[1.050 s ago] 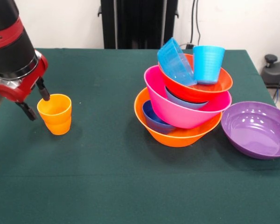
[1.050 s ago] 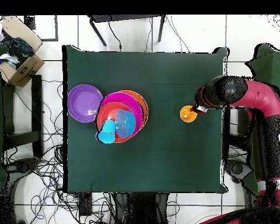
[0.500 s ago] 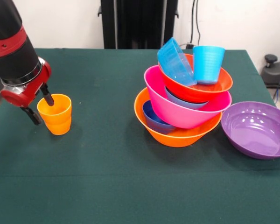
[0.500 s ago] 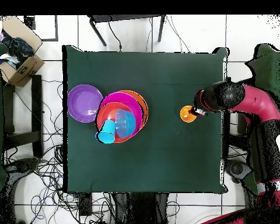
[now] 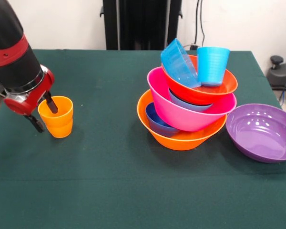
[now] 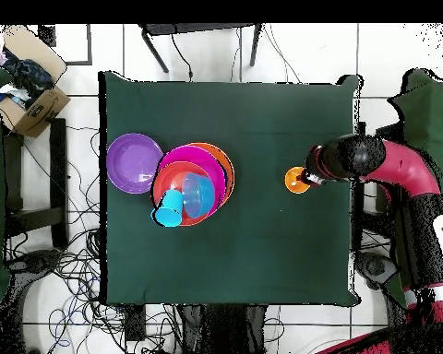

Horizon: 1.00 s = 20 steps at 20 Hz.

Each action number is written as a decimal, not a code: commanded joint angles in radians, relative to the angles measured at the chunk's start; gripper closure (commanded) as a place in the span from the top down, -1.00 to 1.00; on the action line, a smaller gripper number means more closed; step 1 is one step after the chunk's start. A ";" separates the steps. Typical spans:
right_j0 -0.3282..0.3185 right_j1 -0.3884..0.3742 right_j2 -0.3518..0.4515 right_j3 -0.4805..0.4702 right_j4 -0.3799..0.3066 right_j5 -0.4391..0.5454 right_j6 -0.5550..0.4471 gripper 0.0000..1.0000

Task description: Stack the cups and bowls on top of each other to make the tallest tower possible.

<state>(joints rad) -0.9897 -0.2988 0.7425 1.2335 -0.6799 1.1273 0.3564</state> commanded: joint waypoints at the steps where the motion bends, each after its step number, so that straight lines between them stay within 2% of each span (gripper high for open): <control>1: 0.016 0.088 0.009 0.013 -0.062 -0.090 -0.227 1.00; 5: -0.007 0.116 0.037 0.026 -0.053 -0.114 -0.280 1.00; 10: -0.016 0.149 0.057 0.024 -0.034 -0.105 -0.298 1.00; 12: -0.024 0.150 0.069 0.036 -0.049 -0.111 -0.330 1.00; 13: -0.030 0.150 0.078 0.045 -0.061 -0.110 -0.362 -1.00; 16: -0.016 0.156 0.067 0.021 -0.038 -0.025 -0.360 -1.00; 18: -0.032 0.162 0.106 0.045 -0.067 -0.080 -0.455 -1.00; 20: -0.029 0.159 0.099 0.029 -0.051 -0.075 -0.385 -1.00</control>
<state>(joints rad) -1.0336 -0.1798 0.8128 1.2363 -0.6817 1.0655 0.3234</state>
